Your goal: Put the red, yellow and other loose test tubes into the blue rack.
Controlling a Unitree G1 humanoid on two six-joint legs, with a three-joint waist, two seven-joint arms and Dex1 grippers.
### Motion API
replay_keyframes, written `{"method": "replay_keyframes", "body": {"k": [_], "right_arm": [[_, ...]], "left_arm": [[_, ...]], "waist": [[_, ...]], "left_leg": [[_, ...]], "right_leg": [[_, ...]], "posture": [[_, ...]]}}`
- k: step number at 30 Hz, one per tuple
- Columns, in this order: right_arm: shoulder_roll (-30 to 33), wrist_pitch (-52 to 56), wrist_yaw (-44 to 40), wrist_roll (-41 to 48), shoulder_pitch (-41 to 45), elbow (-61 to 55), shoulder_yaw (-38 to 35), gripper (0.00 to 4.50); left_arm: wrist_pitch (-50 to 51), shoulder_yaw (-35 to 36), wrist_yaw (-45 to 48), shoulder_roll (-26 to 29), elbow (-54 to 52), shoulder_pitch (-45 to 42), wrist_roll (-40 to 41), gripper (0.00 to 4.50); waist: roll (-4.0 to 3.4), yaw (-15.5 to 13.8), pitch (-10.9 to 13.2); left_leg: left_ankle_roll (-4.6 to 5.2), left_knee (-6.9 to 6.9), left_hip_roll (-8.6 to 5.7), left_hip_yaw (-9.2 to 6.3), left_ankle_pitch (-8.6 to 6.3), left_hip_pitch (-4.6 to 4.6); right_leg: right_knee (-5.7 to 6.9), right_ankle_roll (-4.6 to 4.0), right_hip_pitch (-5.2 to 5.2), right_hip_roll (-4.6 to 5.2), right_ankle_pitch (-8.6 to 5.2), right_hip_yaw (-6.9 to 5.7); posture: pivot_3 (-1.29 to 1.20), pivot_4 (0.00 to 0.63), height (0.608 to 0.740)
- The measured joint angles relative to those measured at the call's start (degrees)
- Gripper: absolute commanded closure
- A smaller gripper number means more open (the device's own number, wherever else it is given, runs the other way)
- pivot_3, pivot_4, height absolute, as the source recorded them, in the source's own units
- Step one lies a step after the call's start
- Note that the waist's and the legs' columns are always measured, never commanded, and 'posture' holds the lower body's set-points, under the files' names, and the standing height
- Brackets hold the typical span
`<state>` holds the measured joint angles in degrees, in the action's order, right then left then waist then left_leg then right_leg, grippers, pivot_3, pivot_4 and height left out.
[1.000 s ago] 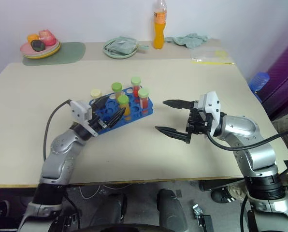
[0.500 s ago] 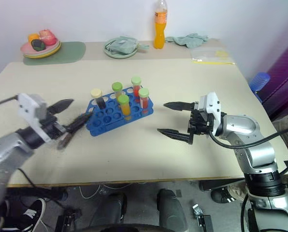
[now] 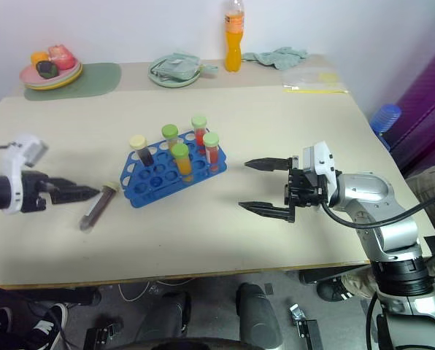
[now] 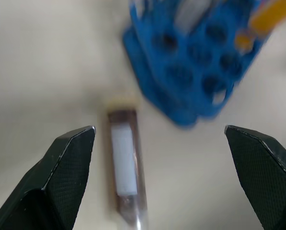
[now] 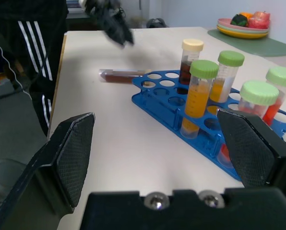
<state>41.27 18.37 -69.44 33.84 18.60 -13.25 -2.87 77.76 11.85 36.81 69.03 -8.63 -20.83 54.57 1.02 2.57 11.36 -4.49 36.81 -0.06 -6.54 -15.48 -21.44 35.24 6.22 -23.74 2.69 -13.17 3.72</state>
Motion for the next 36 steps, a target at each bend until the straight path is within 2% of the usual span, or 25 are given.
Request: {"method": "replay_keyframes", "body": {"k": [4,10,15,23,25,28,33,34,36], "right_arm": [[0.1,-0.1,0.0,-0.1,0.0,0.0,0.0,0.0],[0.1,-0.2,0.4,-0.6,-0.3,-0.1,0.0,0.0],[0.0,-0.2,0.7,-1.0,-0.4,-0.1,0.0,0.0],[0.0,-0.2,0.9,-1.2,-0.4,-0.2,0.1,0.0],[-0.1,-0.3,1.0,-1.6,-0.4,-0.2,0.2,0.0],[-0.3,-0.3,1.3,-1.7,-0.4,-0.2,0.6,0.0],[-0.4,-0.2,1.7,-1.7,-0.4,-0.3,0.8,0.0],[-0.4,-0.2,1.8,-1.7,-0.4,-0.3,0.8,0.0],[-0.4,-0.2,2.0,-1.7,-0.4,-0.5,0.8,0.0]], "left_arm": [[-3.2,-10.3,5.5,3.1,6.9,-8.1,-8.0,0.05],[-5.3,-18.3,13.4,2.8,18.3,-16.7,-15.9,0.05],[-5.1,-22.1,17.9,-0.5,21.4,-17.5,-18.7,0.05],[-4.9,-25.4,21.6,-1.2,20.8,-14.7,-22.1,0.05],[-5.1,-25.4,20.8,-2.8,21.0,-14.2,-23.5,0.05],[-4.8,-24.4,19.9,-4.3,21.6,-14.3,-24.6,0.84],[-4.8,-24.0,20.4,-6.4,23.5,-14.8,-25.9,3.39],[-4.8,-24.0,20.8,-6.5,23.6,-14.8,-25.9,3.7],[-4.9,-24.0,21.1,-6.5,24.0,-14.8,-26.3,3.72]], "waist": [[0.0,0.0,0.0],[0.0,0.0,0.0],[0.01,0.0,0.0],[0.02,0.0,0.0],[0.02,-0.1,0.0],[-0.06,-0.3,-0.1],[-0.08,-0.3,-0.1],[-0.08,-0.2,-0.1],[-0.08,-0.1,-0.1]], "left_leg": [[0.0,0.0,0.0,0.03,0.0,0.01],[0.01,0.0,-0.01,0.04,0.0,-0.03],[0.01,0.01,0.0,0.04,0.01,-0.04],[0.01,0.01,0.0,0.03,0.01,-0.04],[0.02,0.02,0.0,0.03,0.01,-0.02],[0.02,0.06,-0.01,0.03,0.01,0.04],[0.02,0.1,-0.01,0.02,0.01,0.06],[0.02,0.1,-0.01,0.01,0.01,0.06],[0.02,0.09,-0.01,0.01,0.01,0.07]], "right_leg": [[0.02,0.01,-0.03,-0.01,-0.01,0.0],[0.01,0.03,-0.03,0.0,-0.02,0.0],[0.07,0.03,-0.04,0.0,-0.01,0.0],[0.1,0.03,-0.04,0.0,-0.01,0.01],[0.1,0.04,-0.02,0.01,-0.02,0.01],[0.12,0.05,0.05,0.01,-0.02,0.01],[0.14,0.05,0.08,0.01,-0.03,0.01],[0.16,0.05,0.08,0.01,-0.02,0.01],[0.2,0.05,0.07,0.0,-0.02,0.01]], "posture": [[0.0,0.15,0.74],[0.0,0.15,0.74],[0.0,0.15,0.74],[0.0,0.15,0.74],[0.0,0.15,0.74],[0.0,0.15,0.74],[0.0,0.15,0.74],[0.0,0.15,0.74],[0.0,0.15,0.74]]}}
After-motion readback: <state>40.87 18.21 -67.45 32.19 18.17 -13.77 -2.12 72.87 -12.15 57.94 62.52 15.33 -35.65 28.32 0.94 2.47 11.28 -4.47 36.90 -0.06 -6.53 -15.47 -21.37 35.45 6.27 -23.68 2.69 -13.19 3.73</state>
